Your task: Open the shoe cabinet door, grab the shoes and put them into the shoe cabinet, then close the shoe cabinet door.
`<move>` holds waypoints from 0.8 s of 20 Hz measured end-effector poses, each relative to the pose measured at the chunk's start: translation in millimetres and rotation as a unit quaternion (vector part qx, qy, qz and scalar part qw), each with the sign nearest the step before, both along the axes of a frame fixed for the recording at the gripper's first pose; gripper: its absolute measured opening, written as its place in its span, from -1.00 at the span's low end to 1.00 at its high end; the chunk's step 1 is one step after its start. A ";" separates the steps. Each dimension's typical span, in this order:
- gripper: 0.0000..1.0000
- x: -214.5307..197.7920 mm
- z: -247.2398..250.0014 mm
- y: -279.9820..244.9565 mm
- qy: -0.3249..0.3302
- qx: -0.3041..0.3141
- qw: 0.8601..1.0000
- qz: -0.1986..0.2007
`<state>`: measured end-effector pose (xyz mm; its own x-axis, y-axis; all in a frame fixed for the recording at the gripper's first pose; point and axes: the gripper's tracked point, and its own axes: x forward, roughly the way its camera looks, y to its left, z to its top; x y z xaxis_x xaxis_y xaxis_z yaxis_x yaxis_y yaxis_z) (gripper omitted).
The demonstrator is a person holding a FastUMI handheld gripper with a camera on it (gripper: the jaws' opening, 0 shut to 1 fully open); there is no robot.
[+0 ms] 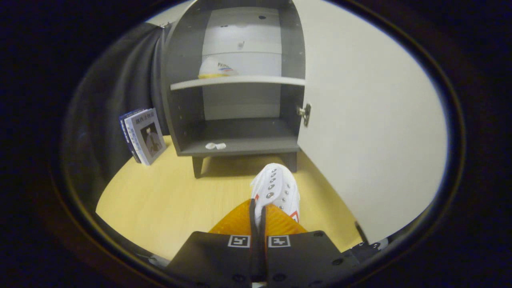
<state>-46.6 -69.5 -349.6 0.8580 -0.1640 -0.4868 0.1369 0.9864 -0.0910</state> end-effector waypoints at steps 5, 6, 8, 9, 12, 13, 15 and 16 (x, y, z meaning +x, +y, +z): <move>-0.96 28.3 109.7 8.5 -0.059 -0.026 0.998 -0.005; -0.96 35.4 128.1 10.4 -0.073 -0.030 0.997 -0.005; -0.96 53.0 159.9 13.1 -0.093 -0.037 0.995 0.002; -0.96 62.3 173.5 13.2 -0.103 -0.040 0.994 0.005; -0.96 104.8 204.1 10.2 -0.126 -0.044 0.991 0.017; -0.96 121.9 210.7 8.7 -0.133 -0.044 0.990 0.023; -0.96 161.2 219.3 4.4 -0.144 -0.043 0.988 0.034; -0.96 178.5 224.0 1.6 -0.148 -0.042 0.987 0.039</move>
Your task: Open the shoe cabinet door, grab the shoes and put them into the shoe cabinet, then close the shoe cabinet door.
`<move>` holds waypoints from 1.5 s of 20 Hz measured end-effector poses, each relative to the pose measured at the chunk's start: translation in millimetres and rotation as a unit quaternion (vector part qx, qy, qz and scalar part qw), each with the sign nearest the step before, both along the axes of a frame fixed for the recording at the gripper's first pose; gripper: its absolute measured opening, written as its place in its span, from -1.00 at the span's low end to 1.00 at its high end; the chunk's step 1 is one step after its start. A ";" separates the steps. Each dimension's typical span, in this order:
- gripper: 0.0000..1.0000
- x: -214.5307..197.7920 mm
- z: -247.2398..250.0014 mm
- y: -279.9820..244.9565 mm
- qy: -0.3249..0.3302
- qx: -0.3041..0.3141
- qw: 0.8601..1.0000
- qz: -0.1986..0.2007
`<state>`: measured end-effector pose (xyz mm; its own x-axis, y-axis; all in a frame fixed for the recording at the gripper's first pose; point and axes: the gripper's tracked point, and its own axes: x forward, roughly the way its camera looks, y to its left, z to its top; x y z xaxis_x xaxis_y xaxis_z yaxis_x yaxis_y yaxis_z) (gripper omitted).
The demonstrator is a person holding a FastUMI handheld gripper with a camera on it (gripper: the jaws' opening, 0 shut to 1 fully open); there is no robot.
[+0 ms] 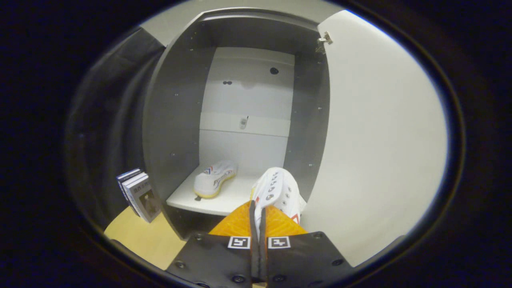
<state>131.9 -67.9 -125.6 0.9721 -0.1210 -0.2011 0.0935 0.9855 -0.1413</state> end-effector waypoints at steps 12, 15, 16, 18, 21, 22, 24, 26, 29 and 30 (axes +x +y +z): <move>-0.96 180.5 -36.9 -26.9 0.035 0.003 0.999 0.032; -0.96 195.1 -55.3 -25.8 0.055 0.007 0.998 0.037; -0.96 195.1 -57.7 -23.8 0.059 0.010 0.997 0.039; -0.96 195.2 -62.0 -23.6 0.068 0.018 0.997 0.041; -0.96 195.4 -70.3 -21.6 0.084 0.032 0.995 0.048; -0.96 196.8 -73.3 -19.5 0.089 0.036 0.994 0.049; -0.96 199.1 -75.1 -16.6 0.090 0.037 0.994 0.049; -0.96 197.8 -76.0 -14.6 0.090 0.033 0.994 0.049; -0.95 198.0 -76.8 -16.7 0.094 0.035 0.994 0.042; -0.95 198.6 -77.3 -18.3 0.097 0.037 0.994 0.036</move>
